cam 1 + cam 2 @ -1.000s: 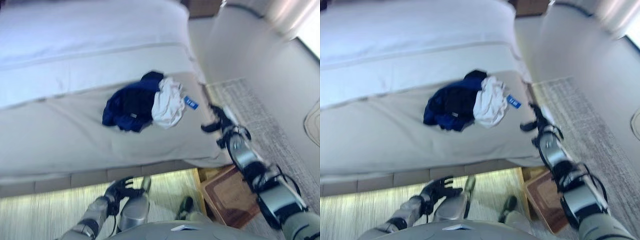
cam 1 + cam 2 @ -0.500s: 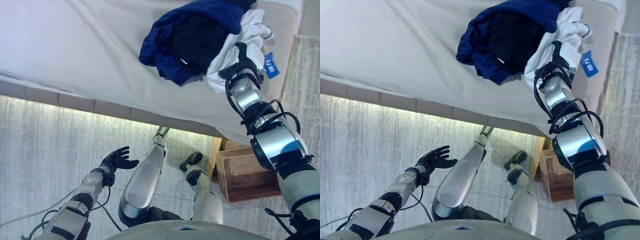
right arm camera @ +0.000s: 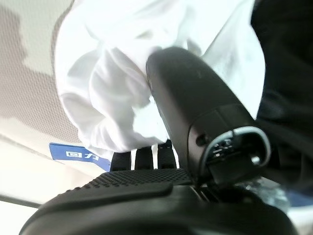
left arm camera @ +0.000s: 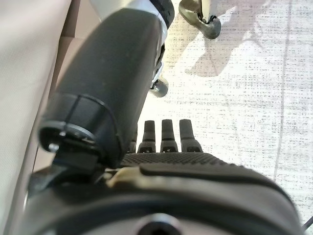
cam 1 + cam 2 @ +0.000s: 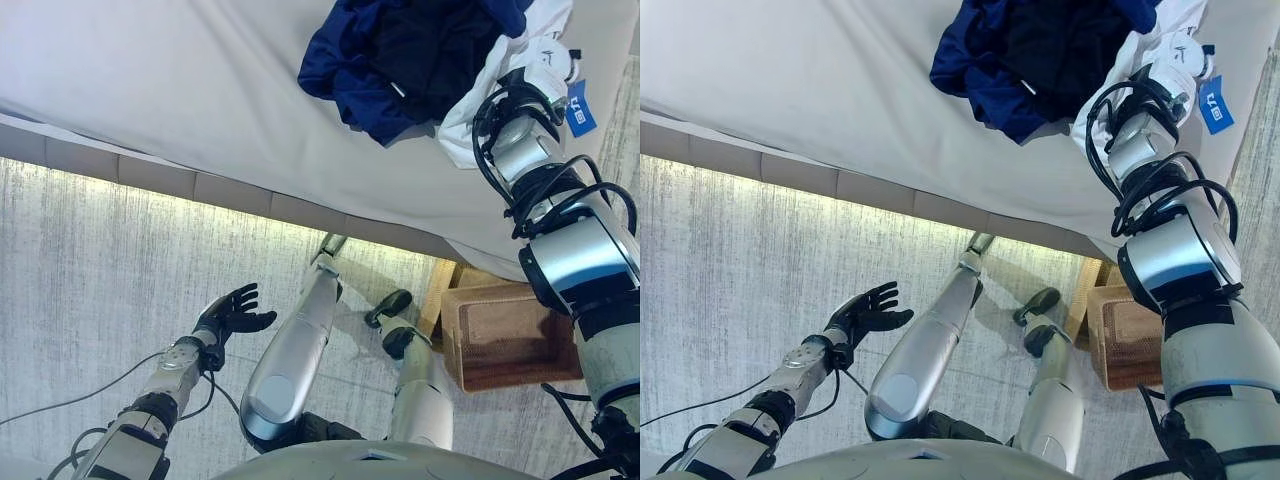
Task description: Pick up the clothes from the bed and place them into the basket
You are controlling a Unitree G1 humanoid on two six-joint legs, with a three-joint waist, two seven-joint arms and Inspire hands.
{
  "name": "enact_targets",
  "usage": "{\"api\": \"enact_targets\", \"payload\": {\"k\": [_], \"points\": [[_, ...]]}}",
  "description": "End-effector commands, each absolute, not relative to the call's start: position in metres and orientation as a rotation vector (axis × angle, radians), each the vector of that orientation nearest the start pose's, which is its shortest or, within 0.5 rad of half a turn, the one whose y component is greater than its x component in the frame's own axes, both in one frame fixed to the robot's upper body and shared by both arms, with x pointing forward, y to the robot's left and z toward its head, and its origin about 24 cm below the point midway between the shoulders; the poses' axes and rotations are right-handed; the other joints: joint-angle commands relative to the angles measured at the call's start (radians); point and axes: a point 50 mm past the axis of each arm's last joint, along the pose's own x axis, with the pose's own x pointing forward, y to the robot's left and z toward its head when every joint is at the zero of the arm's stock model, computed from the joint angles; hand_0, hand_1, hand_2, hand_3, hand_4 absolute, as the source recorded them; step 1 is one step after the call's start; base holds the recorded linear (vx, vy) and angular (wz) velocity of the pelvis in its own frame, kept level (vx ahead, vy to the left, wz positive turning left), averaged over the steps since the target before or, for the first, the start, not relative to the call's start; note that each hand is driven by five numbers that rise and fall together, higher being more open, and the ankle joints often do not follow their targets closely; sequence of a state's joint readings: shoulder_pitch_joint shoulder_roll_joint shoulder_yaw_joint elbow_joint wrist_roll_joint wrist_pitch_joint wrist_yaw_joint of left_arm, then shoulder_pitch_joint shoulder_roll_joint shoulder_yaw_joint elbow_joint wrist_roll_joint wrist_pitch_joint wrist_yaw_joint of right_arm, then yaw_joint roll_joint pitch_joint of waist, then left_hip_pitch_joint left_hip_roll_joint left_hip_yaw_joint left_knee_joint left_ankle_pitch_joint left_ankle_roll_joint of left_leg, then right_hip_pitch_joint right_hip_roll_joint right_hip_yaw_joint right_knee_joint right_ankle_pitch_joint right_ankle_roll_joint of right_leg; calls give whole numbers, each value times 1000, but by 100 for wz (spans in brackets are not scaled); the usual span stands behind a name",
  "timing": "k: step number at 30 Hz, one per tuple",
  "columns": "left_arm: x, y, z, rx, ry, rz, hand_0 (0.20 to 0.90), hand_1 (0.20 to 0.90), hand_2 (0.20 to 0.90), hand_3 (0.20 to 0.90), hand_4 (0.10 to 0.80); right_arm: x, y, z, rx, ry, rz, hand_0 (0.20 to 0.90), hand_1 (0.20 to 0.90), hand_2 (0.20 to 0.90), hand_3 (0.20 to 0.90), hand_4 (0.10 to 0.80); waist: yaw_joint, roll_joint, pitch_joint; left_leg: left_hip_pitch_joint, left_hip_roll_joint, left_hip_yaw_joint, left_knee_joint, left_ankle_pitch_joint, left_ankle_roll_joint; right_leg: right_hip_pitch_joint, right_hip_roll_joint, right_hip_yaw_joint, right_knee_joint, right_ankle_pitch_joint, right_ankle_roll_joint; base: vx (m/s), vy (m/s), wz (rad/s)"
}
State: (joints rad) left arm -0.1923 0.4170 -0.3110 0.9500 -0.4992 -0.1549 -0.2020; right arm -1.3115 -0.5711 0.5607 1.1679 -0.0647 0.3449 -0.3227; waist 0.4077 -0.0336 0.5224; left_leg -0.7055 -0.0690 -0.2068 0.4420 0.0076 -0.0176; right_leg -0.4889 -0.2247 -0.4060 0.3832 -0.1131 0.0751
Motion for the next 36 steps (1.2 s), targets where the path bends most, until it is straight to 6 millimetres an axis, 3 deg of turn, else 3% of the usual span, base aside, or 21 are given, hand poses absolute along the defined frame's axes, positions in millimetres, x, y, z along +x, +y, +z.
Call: {"api": "enact_targets", "payload": {"k": [1, 4, 7, 14, 20, 26, 30, 36], "points": [[184, 268, -98, 61, 731, -26, 900, 900, 900, 900, 800, 401, -248, 308, -981, -309, -747, 300, 300, 300, 200, 100, 5, -13, -2, 137, -29, 44, -103, -79, 80, 88, 23, 39, 41, 53, 7, 3, -55, -29], [176, 274, -101, 92, 757, 1, 900, 900, 900, 900, 800, 377, -239, 344, -884, -605, -852, 300, 300, 300, 200, 100, -34, -36, -9, 234, -18, 64, -153, -88, 82, 155, 33, 71, -9, 76, 20, 16, -59, -28], [168, 279, -106, 136, 818, 14, 900, 900, 900, 900, 800, 345, -245, 366, -879, -810, -937, 300, 300, 300, 200, 100, -88, -52, -74, 324, -1, 101, -217, -98, 79, 214, 40, 90, -75, 89, 30, 46, -72, -21], [152, 281, -118, 209, 949, 0, 900, 900, 900, 900, 800, 303, -269, 358, -925, -882, -984, 300, 300, 300, 200, 100, -192, -66, -206, 494, 25, 173, -328, -90, 77, 324, 63, 125, -199, 121, 34, 69, -73, -24], [154, 268, -124, 224, 1000, -26, 900, 900, 900, 900, 800, 291, -286, 327, -962, -784, -926, 300, 300, 300, 200, 100, -290, -56, -308, 624, 47, 248, -392, -98, 74, 402, 90, 179, -273, 113, 41, 51, -80, -39], [147, 251, -134, 219, 1047, -72, 900, 900, 900, 900, 800, 294, -303, 266, -1032, -542, -750, 300, 300, 300, 200, 100, -360, -21, -373, 707, 56, 284, -454, -85, 61, 452, 116, 231, -317, 102, 35, 33, -64, -41], [141, 249, -138, 223, 1081, -80, 900, 900, 900, 900, 800, 295, -305, 227, -1098, -414, -648, 300, 300, 300, 200, 100, -390, -4, -376, 728, 66, 305, -473, -73, 50, 462, 125, 246, -315, 89, 22, 1, -113, -36], [144, 247, -138, 208, 1081, -77, 900, 900, 900, 900, 800, 302, -301, 192, -1145, -277, -542, 300, 300, 300, 200, 100, -422, 27, -328, 700, 73, 320, -412, -83, 43, 423, 126, 249, -249, 52, -6, -51, -135, -25]]}}
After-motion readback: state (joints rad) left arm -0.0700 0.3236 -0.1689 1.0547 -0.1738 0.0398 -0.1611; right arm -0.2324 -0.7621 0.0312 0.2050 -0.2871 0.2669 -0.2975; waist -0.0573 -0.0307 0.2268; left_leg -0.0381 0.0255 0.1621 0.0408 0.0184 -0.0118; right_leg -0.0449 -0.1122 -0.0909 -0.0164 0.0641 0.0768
